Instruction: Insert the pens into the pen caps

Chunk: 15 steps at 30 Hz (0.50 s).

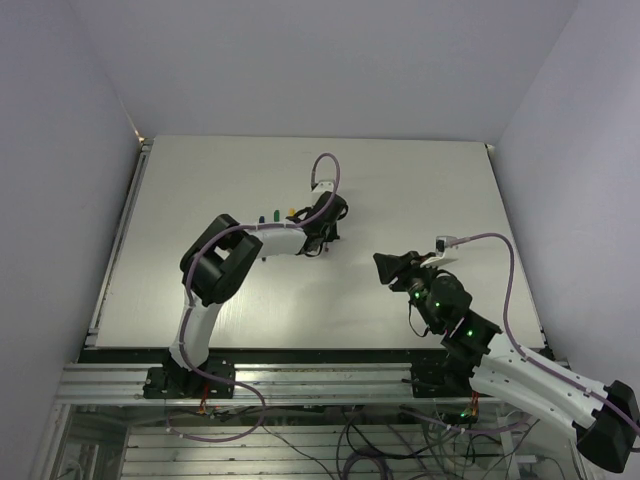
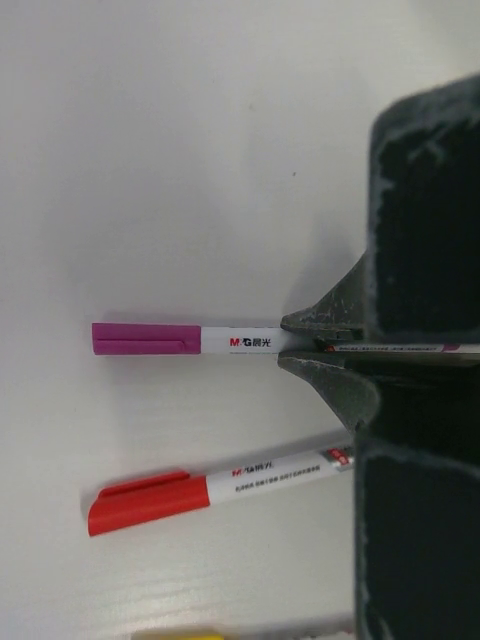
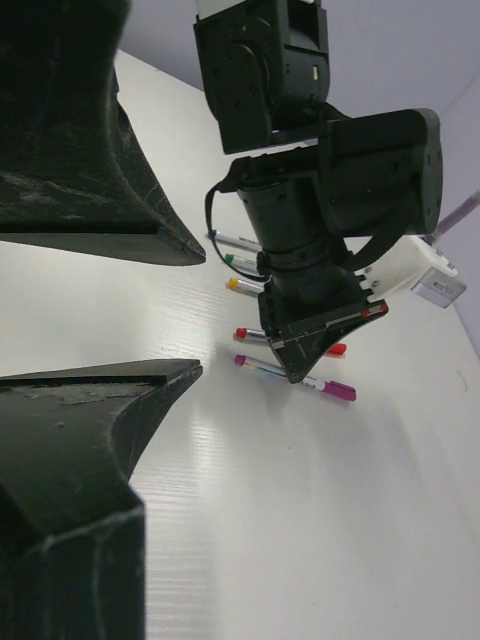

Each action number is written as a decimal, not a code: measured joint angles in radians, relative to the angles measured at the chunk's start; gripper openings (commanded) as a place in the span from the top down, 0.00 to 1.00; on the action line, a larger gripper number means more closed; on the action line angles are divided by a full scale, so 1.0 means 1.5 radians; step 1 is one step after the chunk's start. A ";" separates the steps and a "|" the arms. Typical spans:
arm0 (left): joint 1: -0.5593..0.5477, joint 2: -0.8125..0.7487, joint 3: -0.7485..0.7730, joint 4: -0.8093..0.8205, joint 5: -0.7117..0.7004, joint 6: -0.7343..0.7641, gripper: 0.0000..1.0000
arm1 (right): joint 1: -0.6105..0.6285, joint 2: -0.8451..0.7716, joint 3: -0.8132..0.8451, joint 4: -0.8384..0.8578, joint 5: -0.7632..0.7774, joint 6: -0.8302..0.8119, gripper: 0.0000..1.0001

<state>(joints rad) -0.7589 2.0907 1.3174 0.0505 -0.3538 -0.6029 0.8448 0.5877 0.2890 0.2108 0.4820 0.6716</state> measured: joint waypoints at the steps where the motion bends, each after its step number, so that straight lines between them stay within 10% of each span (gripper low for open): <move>1: 0.003 0.002 0.002 -0.003 0.000 0.000 0.92 | 0.000 0.002 -0.002 0.000 0.001 0.002 0.58; 15: 0.030 0.007 0.020 -0.049 -0.026 0.001 0.92 | 0.000 0.026 -0.011 0.006 0.000 0.016 0.58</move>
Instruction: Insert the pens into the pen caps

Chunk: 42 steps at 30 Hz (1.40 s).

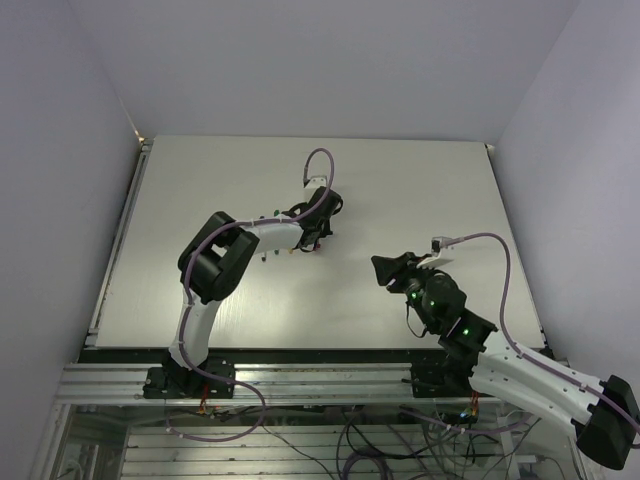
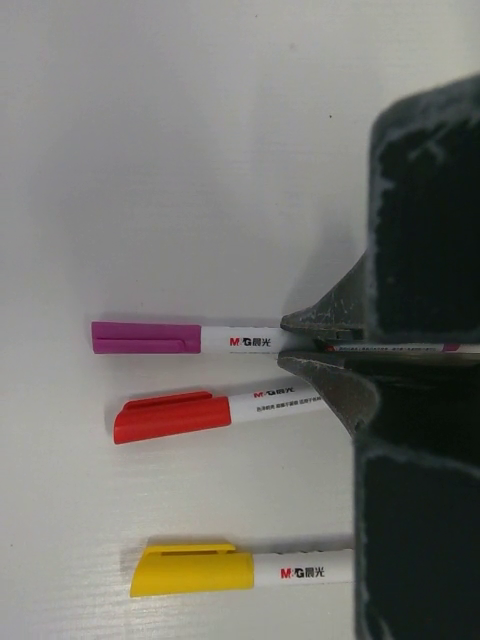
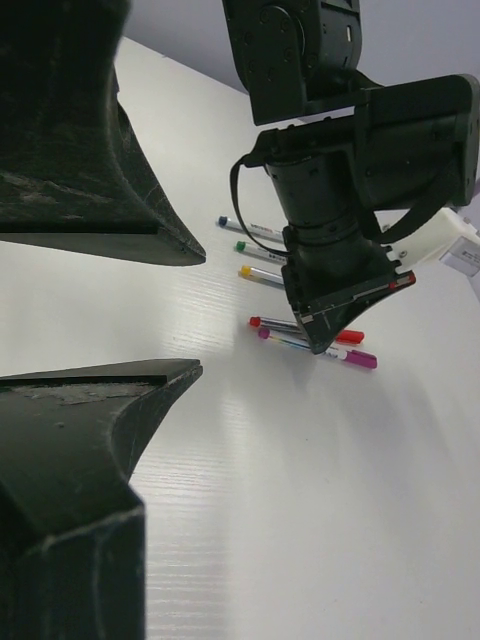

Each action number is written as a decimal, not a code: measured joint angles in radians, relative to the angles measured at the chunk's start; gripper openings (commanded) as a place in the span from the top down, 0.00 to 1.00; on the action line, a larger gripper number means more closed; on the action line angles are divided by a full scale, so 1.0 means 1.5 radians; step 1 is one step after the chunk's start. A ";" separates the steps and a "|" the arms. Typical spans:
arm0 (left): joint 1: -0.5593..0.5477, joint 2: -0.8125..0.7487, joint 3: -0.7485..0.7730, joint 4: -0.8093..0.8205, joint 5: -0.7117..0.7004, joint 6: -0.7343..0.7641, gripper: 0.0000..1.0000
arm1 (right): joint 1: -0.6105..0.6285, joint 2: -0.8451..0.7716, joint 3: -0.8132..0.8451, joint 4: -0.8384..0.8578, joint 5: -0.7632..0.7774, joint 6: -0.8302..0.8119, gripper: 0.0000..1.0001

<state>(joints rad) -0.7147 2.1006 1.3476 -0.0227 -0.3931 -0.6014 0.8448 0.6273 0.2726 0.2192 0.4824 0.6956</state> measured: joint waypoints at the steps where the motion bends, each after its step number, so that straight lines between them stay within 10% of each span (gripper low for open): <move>1: 0.000 0.000 0.000 -0.001 -0.002 0.001 0.92 | 0.000 0.002 0.000 0.000 0.000 0.000 0.58; 18: 0.001 0.000 0.012 -0.052 -0.062 0.014 0.90 | 0.000 0.014 0.000 0.006 -0.002 0.000 0.58; 28: 0.003 0.003 0.017 -0.069 -0.064 0.015 0.61 | 0.000 0.020 0.000 0.015 -0.003 0.000 0.58; 42: 0.004 -0.002 0.031 -0.119 -0.063 0.018 0.60 | 0.000 0.045 0.000 0.033 -0.012 -0.004 0.58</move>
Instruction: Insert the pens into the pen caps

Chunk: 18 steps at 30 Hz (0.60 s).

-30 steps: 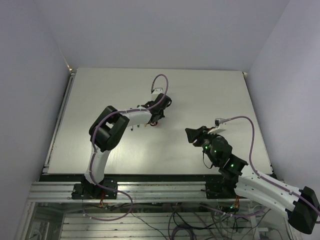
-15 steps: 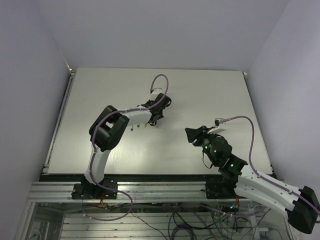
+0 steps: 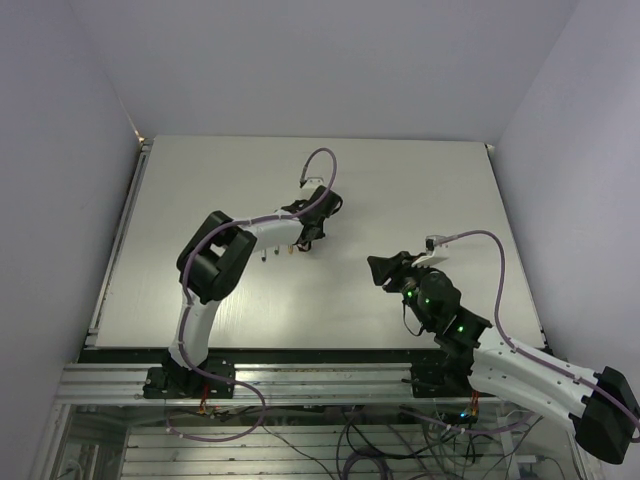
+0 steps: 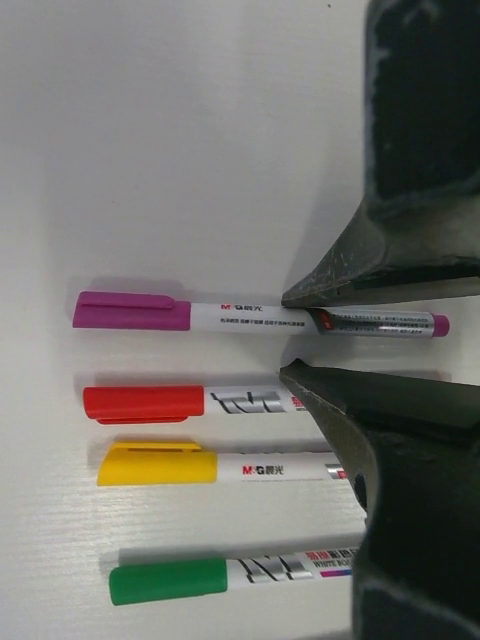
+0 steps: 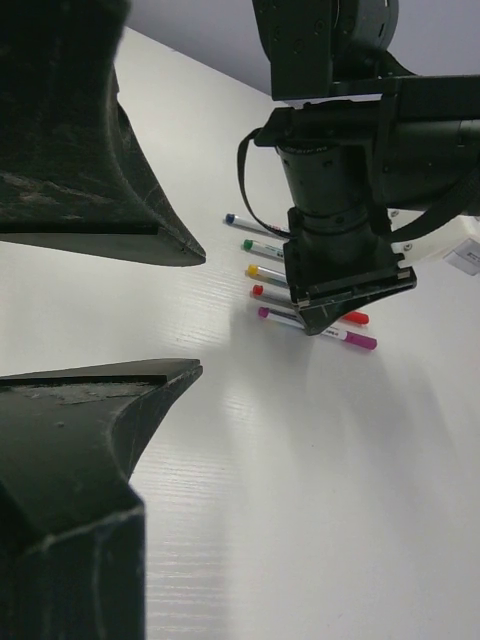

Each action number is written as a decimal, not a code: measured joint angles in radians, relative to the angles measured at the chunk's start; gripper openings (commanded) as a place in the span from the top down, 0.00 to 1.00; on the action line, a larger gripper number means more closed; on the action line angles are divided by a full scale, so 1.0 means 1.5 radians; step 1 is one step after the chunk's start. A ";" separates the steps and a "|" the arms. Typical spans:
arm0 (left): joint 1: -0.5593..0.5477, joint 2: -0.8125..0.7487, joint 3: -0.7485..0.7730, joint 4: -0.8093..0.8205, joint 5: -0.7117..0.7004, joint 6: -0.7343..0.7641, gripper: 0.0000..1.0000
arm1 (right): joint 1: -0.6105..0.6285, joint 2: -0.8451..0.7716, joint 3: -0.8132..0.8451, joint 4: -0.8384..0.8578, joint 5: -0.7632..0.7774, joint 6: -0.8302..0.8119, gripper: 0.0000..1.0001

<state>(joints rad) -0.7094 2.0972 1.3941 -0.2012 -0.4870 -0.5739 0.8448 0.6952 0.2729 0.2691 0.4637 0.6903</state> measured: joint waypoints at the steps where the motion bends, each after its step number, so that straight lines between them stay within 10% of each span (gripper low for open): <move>1: 0.000 -0.002 0.000 -0.007 0.001 0.001 0.60 | 0.000 0.002 0.000 0.002 -0.001 -0.001 0.58; 18: -0.001 -0.193 -0.013 -0.045 0.033 0.012 0.60 | 0.000 0.002 0.000 0.011 0.003 -0.012 0.59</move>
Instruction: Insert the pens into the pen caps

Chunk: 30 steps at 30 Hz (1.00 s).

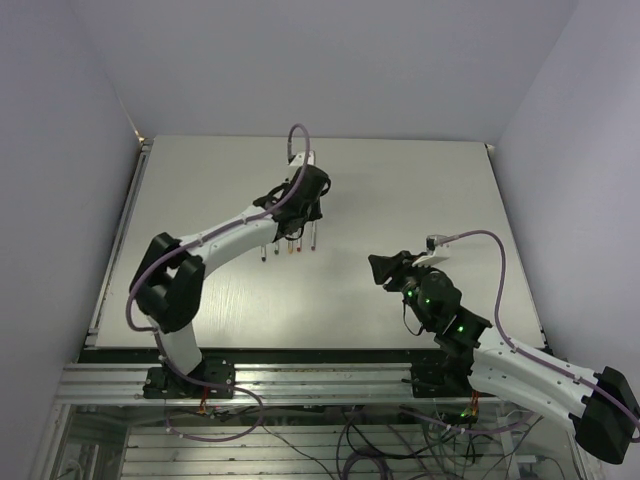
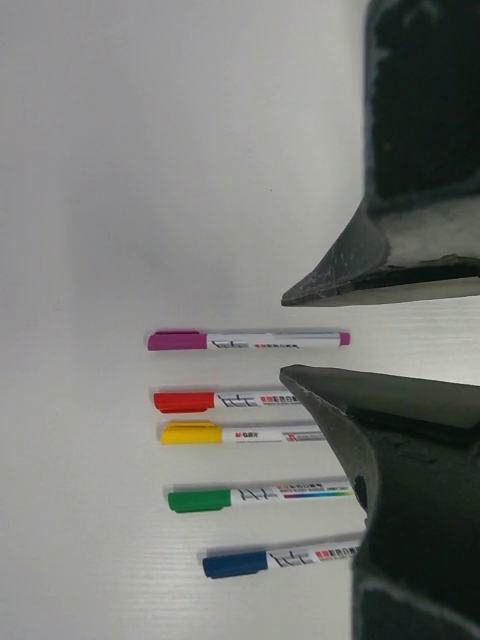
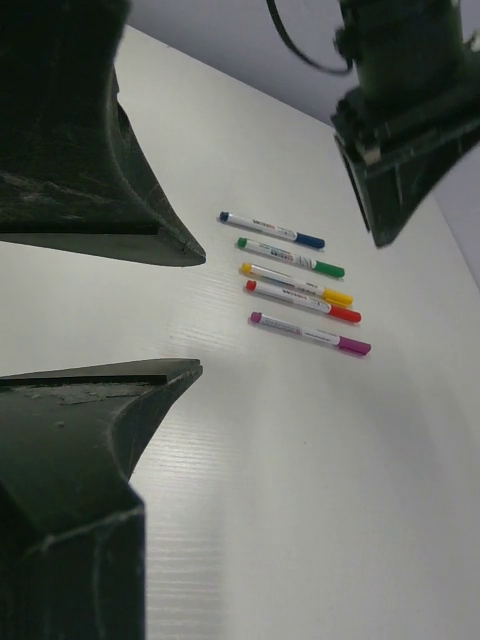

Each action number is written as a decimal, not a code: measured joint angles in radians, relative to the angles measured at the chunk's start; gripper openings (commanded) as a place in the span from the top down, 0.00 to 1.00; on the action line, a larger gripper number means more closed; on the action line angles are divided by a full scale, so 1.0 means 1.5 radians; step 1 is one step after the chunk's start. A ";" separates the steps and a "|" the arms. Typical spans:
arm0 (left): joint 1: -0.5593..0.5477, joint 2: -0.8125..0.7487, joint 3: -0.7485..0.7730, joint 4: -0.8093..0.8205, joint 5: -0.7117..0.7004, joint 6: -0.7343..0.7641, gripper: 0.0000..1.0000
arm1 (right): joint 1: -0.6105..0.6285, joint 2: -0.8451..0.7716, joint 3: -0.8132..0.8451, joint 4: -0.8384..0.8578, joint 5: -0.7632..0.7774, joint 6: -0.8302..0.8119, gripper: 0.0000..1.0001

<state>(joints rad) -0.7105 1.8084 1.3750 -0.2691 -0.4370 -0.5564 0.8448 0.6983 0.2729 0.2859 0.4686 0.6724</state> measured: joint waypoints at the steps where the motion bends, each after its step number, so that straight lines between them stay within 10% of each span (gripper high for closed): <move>1: 0.000 -0.020 -0.013 0.005 0.001 -0.001 0.60 | 0.000 0.000 0.000 -0.001 0.003 0.000 0.59; 10: -0.001 -0.200 -0.220 0.061 0.003 -0.008 0.62 | -0.023 -0.001 0.026 -0.084 0.062 0.014 0.55; 30: 0.001 -0.613 -0.457 0.004 -0.123 -0.071 0.64 | -0.599 0.199 0.163 -0.240 -0.257 0.001 0.35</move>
<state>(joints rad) -0.7094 0.8883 0.6891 -0.2634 -0.6216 -0.6636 -0.0536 0.9962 0.5179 -0.0734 0.0826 0.6731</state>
